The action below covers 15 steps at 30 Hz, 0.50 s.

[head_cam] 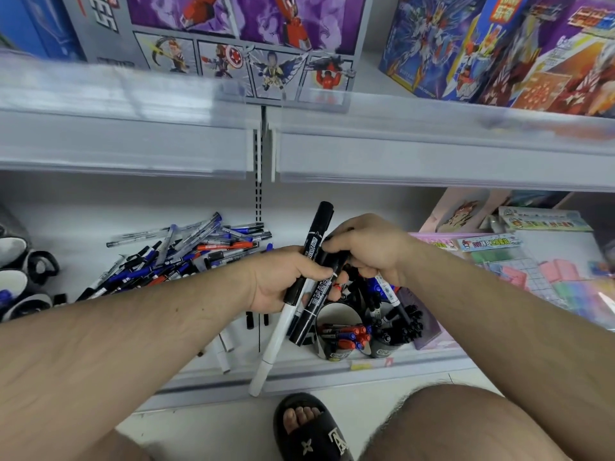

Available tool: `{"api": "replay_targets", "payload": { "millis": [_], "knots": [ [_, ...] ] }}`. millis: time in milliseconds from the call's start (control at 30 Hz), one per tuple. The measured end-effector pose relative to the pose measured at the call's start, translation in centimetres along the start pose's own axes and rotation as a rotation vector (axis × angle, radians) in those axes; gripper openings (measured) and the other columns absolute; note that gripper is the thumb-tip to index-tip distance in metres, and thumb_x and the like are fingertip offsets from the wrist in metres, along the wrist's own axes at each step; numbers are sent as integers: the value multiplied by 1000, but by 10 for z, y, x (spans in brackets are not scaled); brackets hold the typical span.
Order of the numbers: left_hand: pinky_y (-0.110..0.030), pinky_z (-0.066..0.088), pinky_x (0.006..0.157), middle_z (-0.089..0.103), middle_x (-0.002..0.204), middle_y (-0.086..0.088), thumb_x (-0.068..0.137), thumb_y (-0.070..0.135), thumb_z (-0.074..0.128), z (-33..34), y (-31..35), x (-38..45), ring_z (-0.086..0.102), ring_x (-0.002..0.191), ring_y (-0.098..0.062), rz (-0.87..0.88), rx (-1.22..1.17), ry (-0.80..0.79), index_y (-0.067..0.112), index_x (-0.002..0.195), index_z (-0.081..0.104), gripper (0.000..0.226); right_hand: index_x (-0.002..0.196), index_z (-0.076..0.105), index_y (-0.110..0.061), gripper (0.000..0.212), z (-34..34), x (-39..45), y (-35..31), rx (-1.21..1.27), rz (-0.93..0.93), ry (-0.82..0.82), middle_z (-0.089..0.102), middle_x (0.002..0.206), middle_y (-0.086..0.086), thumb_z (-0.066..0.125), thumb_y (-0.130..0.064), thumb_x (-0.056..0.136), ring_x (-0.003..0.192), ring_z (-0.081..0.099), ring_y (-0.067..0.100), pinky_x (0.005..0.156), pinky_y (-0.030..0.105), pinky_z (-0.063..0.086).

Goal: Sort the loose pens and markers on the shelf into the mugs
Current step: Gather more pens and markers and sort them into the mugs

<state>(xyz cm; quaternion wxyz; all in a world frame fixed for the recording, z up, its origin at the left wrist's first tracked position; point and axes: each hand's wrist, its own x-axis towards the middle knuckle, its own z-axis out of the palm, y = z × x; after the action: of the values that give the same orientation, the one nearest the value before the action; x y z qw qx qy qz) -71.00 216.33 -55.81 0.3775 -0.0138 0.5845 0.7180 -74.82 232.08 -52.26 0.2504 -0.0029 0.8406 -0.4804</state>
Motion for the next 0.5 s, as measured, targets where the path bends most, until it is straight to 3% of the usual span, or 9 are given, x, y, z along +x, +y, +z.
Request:
{"api": "replay_targets", "payload": {
  "millis": [100, 200, 367, 500],
  "knots": [
    [-37, 52, 82, 72, 87, -4, 95, 6, 54, -4, -1, 2, 69, 72, -15, -18, -17, 26, 8, 94, 70, 17, 88, 69, -3, 6, 0, 4, 5, 76, 14, 1, 50, 54, 4, 68, -9, 87, 38, 30, 9, 38, 21, 21],
    [-26, 55, 61, 72, 84, -2, 95, 8, 53, -6, 0, 0, 67, 66, -13, -52, 55, 17, 8, 92, 69, 16, 87, 68, -8, 4, -4, 7, 14, 211, 32, 59, 56, 79, 10, 69, -12, 88, 46, 32, 10, 38, 21, 22],
    [-28, 54, 64, 70, 91, -5, 95, 2, 52, -9, -6, -3, 66, 64, -15, -76, 170, -32, 9, 100, 63, 13, 81, 45, -13, 16, -37, 10, 22, 734, 25, 324, 64, 76, 13, 47, -9, 96, 41, 26, 12, 35, 18, 20],
    [-29, 54, 59, 67, 94, -8, 94, 3, 57, -13, -8, 2, 65, 67, -15, -61, 147, 91, 6, 109, 65, 18, 91, 49, -11, 14, -61, -3, 48, 735, -83, 553, 64, 71, 11, 43, 1, 94, 42, 35, 13, 40, 21, 26]
  ]
}}
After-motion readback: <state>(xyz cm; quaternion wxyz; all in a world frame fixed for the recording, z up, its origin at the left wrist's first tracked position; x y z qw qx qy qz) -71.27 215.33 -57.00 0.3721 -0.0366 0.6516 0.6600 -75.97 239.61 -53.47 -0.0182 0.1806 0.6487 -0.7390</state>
